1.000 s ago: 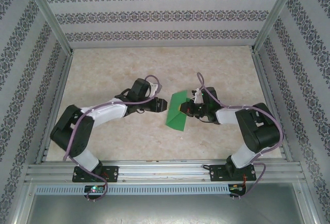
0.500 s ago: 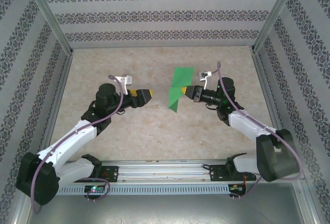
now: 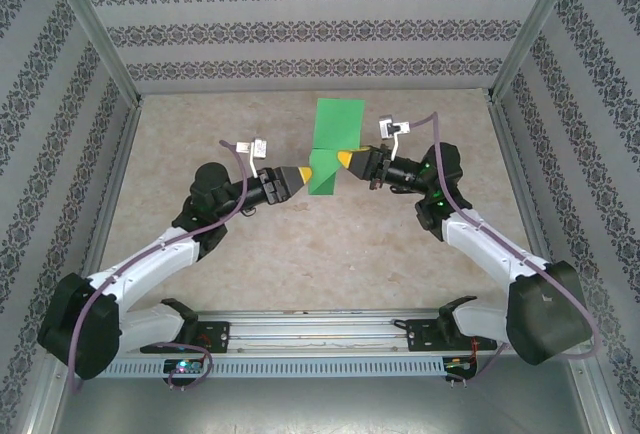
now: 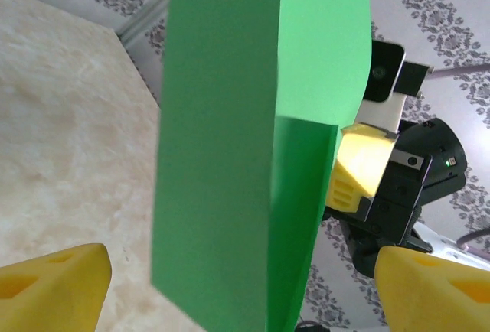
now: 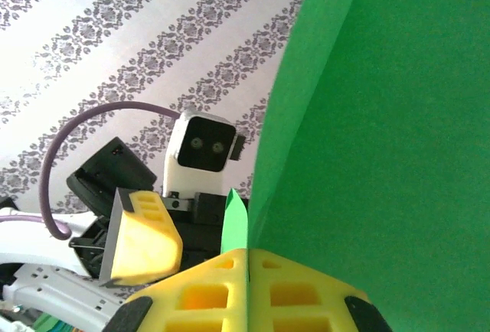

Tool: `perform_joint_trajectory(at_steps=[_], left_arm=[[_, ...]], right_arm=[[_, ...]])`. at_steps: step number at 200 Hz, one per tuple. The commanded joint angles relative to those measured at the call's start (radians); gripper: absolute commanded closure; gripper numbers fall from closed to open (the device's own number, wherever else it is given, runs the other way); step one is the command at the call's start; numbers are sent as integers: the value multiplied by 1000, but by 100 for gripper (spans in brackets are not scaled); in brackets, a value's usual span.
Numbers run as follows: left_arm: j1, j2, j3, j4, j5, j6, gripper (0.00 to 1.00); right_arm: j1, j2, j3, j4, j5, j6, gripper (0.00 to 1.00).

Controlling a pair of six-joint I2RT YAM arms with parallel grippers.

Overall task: Fold a paper plane with a square sheet of paper (fold left side to right side)
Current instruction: Turn over the paper at the center of the table.

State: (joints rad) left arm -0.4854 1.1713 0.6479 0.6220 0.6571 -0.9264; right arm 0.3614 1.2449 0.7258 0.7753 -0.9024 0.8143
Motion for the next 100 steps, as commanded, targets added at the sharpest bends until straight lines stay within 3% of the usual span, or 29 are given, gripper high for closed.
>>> perform_joint_trajectory(at_steps=[1, 43, 100], left_arm=[[-18, 25, 48, 119, 36, -33, 12], [-24, 79, 63, 211, 63, -80, 29], [-24, 80, 73, 193, 59, -79, 56]], right_arm=[[19, 26, 39, 89, 13, 27, 100], [34, 53, 44, 114, 17, 49, 100], [30, 52, 22, 116, 28, 51, 100]])
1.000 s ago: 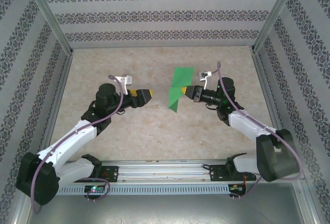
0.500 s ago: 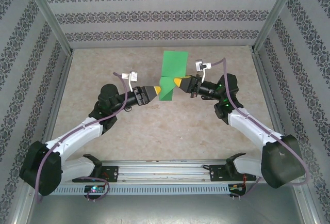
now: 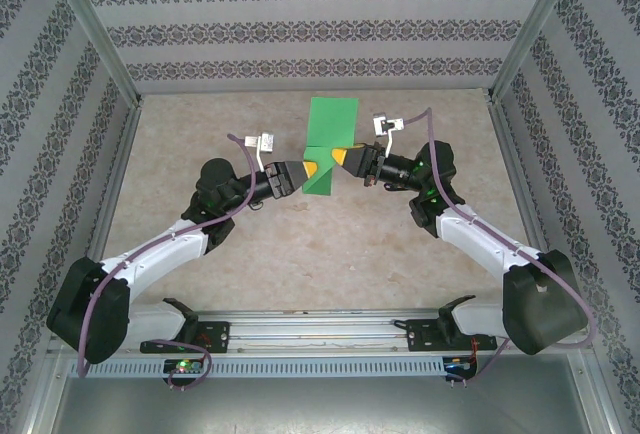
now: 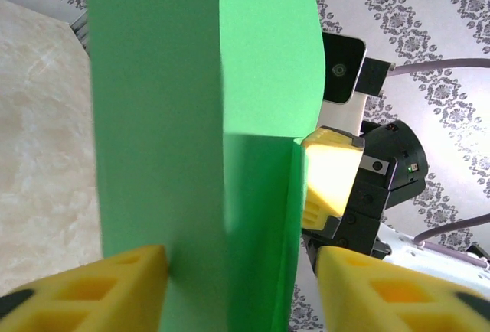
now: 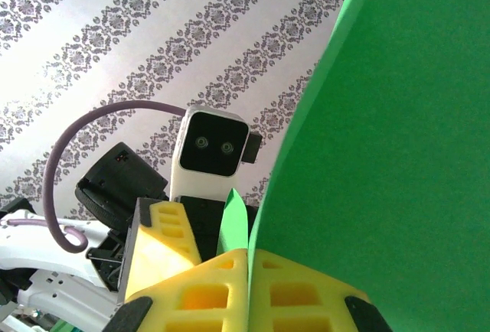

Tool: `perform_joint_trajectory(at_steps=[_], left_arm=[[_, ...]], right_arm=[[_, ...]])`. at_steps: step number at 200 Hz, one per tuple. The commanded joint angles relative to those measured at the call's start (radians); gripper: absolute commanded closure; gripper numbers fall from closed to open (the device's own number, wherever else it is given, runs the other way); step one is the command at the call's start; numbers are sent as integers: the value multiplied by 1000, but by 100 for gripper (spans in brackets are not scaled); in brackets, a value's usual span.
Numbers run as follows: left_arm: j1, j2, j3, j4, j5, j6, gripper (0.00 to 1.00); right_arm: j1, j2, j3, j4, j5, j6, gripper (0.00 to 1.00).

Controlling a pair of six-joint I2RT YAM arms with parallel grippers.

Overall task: Fold a paper plane with a square sheet of paper (fold left side to right side)
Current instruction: Turn over the paper at the center of the table.

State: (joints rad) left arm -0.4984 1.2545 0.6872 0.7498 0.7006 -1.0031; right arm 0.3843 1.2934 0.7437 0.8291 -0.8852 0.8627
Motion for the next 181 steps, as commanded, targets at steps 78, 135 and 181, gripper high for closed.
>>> perform_joint_trajectory(at_steps=[78, 135, 181], left_arm=[[-11, -41, 62, -112, 3, 74, 91], [-14, -137, 147, -676, -124, 326, 100], [-88, -119, 320, -1276, -513, 537, 100]], right_arm=[[-30, -45, -45, -39, 43, -50, 69], [-128, -241, -86, -543, 260, -297, 56], [-135, -347, -34, -1004, 691, -476, 52]])
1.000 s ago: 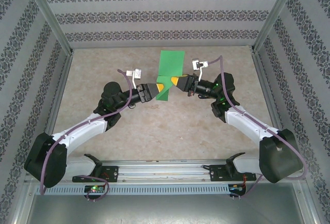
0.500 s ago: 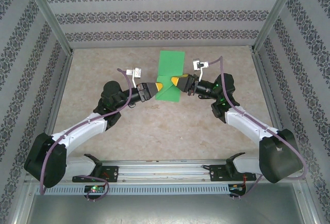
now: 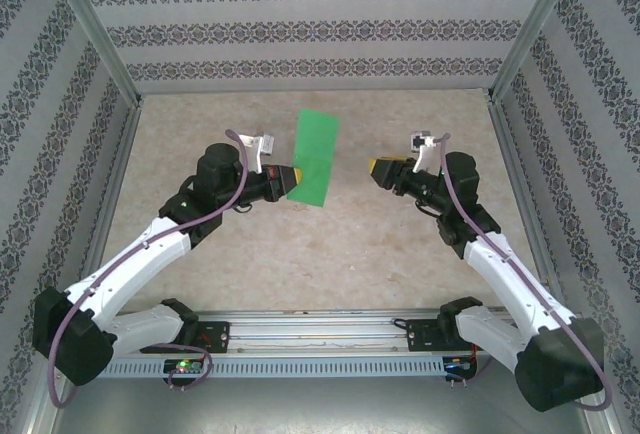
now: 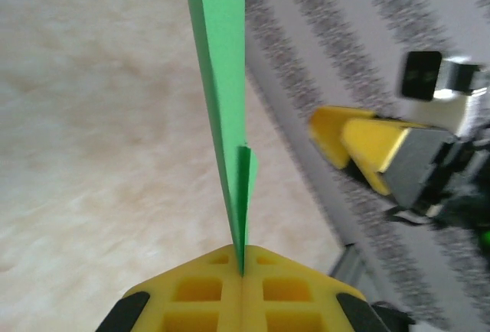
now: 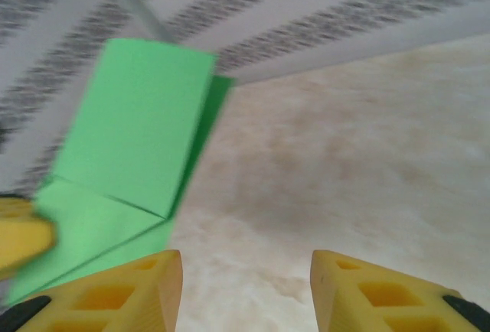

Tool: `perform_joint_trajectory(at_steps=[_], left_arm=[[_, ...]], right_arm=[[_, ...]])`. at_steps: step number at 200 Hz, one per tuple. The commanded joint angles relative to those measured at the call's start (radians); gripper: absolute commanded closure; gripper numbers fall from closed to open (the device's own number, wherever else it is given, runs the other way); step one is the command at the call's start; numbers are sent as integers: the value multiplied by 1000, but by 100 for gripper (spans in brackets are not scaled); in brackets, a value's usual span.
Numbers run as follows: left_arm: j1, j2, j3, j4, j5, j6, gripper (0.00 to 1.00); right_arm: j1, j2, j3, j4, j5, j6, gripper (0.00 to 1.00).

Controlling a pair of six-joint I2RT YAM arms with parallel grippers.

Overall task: Fold a paper plane with a square sheet of paper (fold left side to right side)
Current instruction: Turn over the paper at the center of the table.

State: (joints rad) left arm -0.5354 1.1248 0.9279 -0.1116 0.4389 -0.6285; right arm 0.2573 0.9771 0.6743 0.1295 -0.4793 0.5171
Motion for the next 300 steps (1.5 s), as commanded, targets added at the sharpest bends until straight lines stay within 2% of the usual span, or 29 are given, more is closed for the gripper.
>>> perform_joint_trajectory(at_steps=[1, 28, 52, 84, 118, 158, 190, 233, 265, 300], left_arm=[[-54, 12, 82, -424, -261, 163, 100], [-162, 73, 167, -623, -525, 184, 100], [-250, 159, 245, -777, -721, 147, 100], [-338, 276, 330, -938, -916, 59, 100], [-395, 417, 412, -1100, -1063, -59, 100], [-434, 573, 440, -1152, -1082, -173, 100], [-467, 717, 514, -1151, -1077, -231, 100], [-472, 777, 497, -894, -891, -222, 100], [-469, 836, 547, -860, -836, -211, 100], [-451, 856, 547, -770, -746, -197, 88]], right_arm=[[-9, -32, 36, -311, 295, -130, 52], [-14, -42, 43, -443, 512, -132, 52], [-22, -42, 50, -521, 624, -120, 51], [-44, -54, 34, -550, 680, -97, 44], [-91, -47, 16, -556, 630, -88, 24], [-155, -14, 15, -555, 566, -88, 9], [-170, -22, 0, -544, 557, -94, 2], [-186, -28, -12, -533, 509, -102, 2], [-191, -24, -13, -524, 480, -105, 2], [-197, -3, -9, -527, 446, -117, 2]])
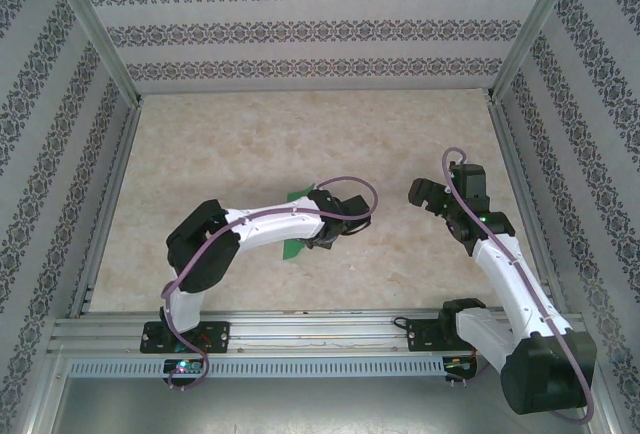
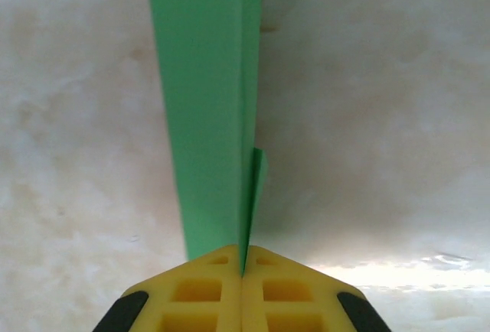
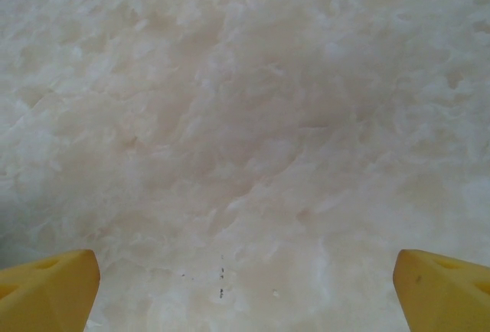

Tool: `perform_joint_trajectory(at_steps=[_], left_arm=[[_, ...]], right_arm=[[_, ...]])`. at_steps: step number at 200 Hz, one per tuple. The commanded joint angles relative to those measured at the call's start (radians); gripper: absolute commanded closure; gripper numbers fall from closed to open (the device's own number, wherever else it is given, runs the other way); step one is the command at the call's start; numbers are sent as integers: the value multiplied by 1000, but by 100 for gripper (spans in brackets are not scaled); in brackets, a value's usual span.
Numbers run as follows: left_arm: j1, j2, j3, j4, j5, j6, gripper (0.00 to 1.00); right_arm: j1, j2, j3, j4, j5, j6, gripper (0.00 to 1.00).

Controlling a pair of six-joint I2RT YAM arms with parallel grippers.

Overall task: Fold a paper plane with a square sheet of paper (fold left side to right side)
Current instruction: Turn over the paper at the center of the table.

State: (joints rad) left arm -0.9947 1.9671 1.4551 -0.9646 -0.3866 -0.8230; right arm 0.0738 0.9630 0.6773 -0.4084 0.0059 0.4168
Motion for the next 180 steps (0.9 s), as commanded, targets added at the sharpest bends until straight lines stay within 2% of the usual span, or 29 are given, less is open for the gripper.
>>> perform_joint_trajectory(at_steps=[1, 34, 81, 105, 136, 180], left_arm=[[8, 14, 20, 85, 80, -2, 87], [33, 6, 31, 160, 166, 25, 66], [92, -87, -18, 334, 322, 69, 50], [144, -184, -105, 433, 370, 91, 46], [224, -315, -226, 549, 425, 134, 44], [354, -510, -419, 715, 496, 174, 43]], right_arm=[[-14, 13, -12, 10, -39, -16, 2], [-31, 30, -6, 9, -98, -10, 2], [-51, 67, 22, -39, -238, -31, 2], [-51, 81, 30, -55, -346, -19, 6], [-41, 114, 31, -54, -472, 31, 17], [54, 163, 35, -29, -506, 104, 27]])
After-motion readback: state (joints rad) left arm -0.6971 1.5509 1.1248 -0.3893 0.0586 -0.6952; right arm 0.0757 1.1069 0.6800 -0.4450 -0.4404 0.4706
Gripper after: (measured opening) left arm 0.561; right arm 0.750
